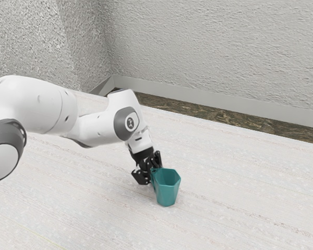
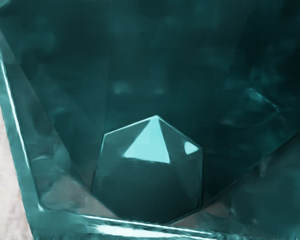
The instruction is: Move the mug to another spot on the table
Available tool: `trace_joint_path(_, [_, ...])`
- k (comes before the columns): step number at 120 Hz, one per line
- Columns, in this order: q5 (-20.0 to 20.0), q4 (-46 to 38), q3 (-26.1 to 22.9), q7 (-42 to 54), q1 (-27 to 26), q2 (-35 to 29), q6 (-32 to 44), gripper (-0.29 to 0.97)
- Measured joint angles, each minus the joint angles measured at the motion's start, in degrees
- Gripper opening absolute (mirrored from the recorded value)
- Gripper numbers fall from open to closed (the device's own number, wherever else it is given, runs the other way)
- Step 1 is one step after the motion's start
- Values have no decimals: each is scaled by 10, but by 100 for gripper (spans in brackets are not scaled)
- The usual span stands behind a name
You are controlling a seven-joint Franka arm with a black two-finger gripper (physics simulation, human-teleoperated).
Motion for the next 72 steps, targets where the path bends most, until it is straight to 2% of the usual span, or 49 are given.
trace_joint_path(23, [-41, -1, 1, 27, 8, -2, 7, 20])
trace_joint_path(72, [-60, -8, 3, 65, 19, -1, 13, 5])
